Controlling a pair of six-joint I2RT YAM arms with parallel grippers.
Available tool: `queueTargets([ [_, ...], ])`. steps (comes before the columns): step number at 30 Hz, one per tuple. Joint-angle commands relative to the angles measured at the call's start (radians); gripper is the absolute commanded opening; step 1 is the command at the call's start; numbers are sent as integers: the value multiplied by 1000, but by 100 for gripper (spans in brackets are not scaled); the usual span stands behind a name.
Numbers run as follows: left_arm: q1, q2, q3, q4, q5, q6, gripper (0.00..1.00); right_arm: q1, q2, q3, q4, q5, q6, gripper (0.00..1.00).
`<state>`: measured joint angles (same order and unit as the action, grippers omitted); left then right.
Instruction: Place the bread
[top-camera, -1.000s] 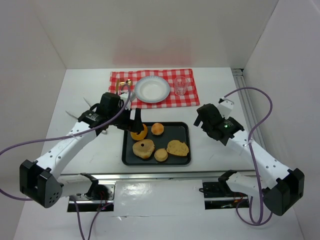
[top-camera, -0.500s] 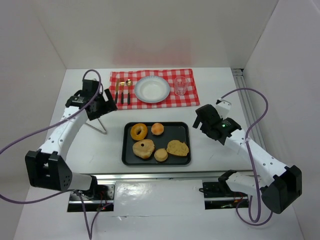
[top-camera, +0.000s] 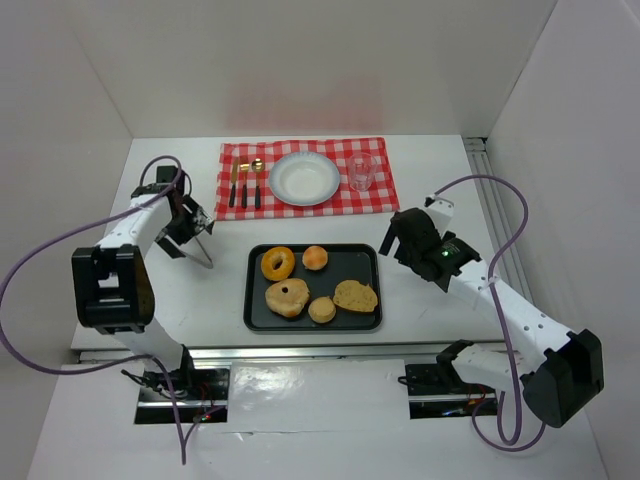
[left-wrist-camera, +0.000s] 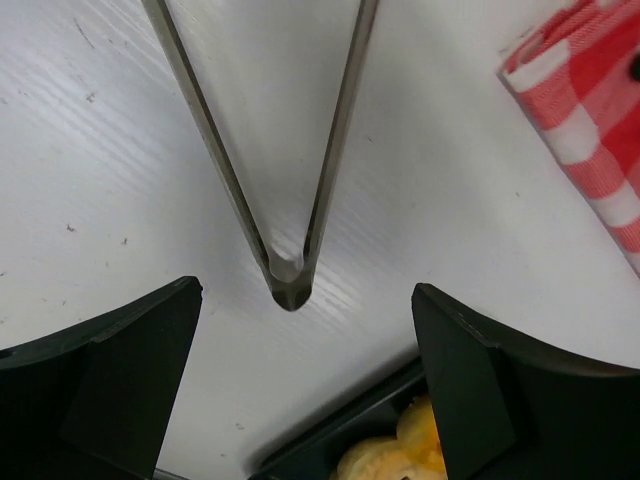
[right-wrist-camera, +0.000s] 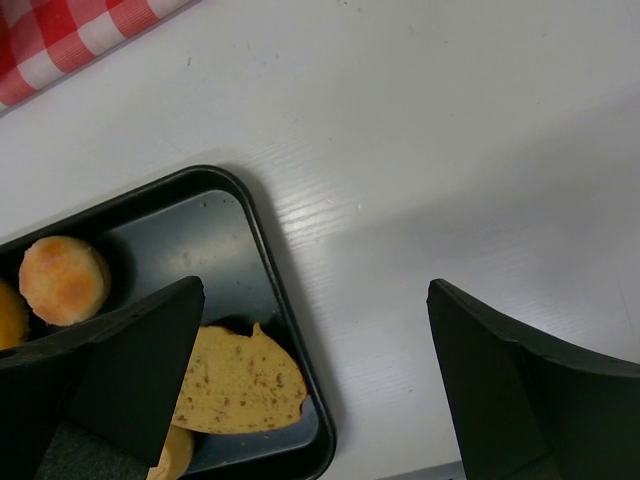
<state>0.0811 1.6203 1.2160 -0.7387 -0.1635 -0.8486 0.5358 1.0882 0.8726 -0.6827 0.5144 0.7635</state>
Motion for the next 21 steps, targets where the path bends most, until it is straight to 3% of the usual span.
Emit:
queueTargets([
  [1, 0, 55, 34, 30, -11, -37, 100, -5, -1, -1, 57, -16, -24, 100],
  [13, 37, 205, 53, 51, -73, -90, 100, -5, -1, -11, 75, -59, -43, 100],
  [17, 57, 277, 147, 52, -85, -81, 100, -5, 10, -11, 75, -59, -52, 100],
  [21, 77, 335, 195, 64, -94, -63, 92, -5, 19, -11, 75, -59, -52, 100],
])
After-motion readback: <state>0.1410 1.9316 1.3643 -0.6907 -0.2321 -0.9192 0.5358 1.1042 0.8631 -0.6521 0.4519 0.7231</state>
